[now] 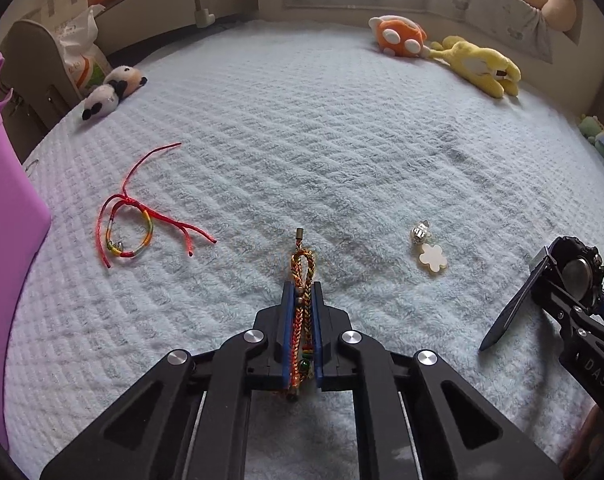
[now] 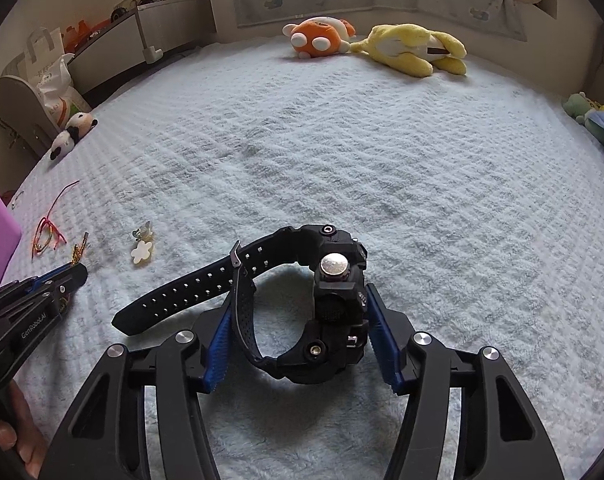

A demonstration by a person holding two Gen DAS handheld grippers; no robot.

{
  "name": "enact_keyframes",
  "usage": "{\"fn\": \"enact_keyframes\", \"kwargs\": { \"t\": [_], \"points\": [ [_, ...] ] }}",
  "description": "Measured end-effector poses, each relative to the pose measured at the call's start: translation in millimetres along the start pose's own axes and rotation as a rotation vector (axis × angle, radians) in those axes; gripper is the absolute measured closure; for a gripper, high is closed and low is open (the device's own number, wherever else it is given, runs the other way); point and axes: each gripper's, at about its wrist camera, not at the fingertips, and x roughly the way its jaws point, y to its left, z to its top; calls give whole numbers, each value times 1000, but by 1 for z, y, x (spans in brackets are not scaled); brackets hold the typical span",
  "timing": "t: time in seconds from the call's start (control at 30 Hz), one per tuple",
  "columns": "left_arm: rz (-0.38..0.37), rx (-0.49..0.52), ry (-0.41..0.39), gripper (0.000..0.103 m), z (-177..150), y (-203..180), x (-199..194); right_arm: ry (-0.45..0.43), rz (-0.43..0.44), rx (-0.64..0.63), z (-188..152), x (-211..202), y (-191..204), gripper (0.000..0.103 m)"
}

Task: Organize jewelry
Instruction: 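Carry the braided bracelet in the left tool while the right tool carries the wristwatch to the tub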

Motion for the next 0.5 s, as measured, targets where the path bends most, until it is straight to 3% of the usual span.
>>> {"fn": "enact_keyframes", "kwargs": {
  "t": [0.5],
  "points": [
    [-19, 16, 7, 95, -1, -3, -47, -6, 19, 6, -5, -40, 4, 46]
  ]
}}
